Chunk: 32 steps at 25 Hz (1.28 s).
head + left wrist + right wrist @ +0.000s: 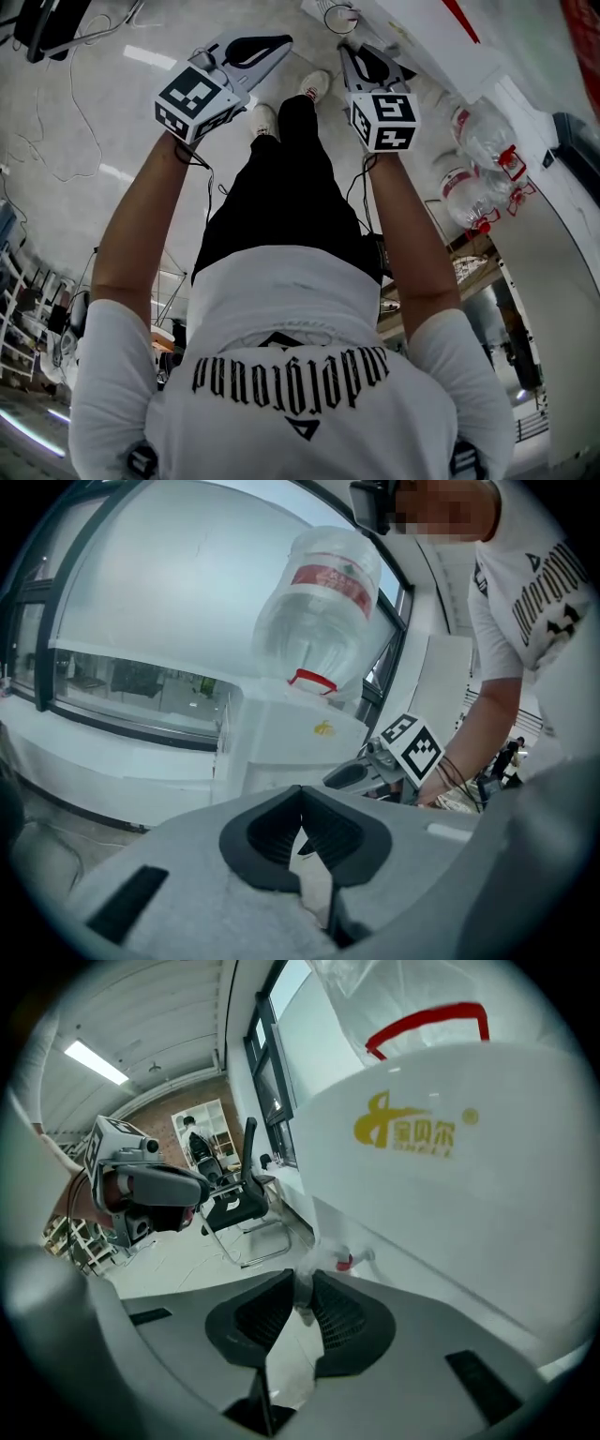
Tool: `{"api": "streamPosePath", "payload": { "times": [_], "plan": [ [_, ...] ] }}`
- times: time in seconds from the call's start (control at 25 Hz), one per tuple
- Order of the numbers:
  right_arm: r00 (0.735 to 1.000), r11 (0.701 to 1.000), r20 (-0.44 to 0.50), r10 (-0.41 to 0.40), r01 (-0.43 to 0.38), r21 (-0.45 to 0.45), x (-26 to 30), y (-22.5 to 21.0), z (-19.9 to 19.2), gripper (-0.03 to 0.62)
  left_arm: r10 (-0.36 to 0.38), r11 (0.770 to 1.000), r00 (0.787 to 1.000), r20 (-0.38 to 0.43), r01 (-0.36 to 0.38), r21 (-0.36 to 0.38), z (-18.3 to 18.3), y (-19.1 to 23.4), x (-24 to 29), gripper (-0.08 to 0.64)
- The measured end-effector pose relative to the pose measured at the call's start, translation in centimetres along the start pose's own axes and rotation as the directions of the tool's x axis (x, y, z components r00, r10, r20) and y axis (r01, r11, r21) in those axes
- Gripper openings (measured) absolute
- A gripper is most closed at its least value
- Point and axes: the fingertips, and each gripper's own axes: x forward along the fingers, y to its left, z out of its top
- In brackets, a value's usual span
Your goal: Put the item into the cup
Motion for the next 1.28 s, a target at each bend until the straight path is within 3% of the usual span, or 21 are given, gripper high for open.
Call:
{"api": "streamPosePath", "payload": {
  "times": [0.4, 0.96, 1.28],
  "plan": [
    [0.999, 1.000, -0.050, -0.008, 0.008, 0.007, 4.6, -1.4, -3.0, 0.067, -0.039, 0.999, 0.999, -0.033, 0.039, 0.004, -3.0, 2.3, 3.4, 0.015],
    [0.998, 0.997, -0.042, -0.050, 0.052, 0.049, 9.2, -2.6, -4.4, 0.067, -0.037, 0.999, 0.998, -0.048, 0.036, -0.030, -6.2, 4.7, 5.7, 0.015],
    [0.991, 0.992, -0.076, -0.108, 0.113, 0.058, 11.0, -4.6, -7.1, 0.067, -0.046, 0.999, 0.996, -0.073, 0.044, -0.028, -8.0, 5.3, 6.8, 0.015]
  ]
}}
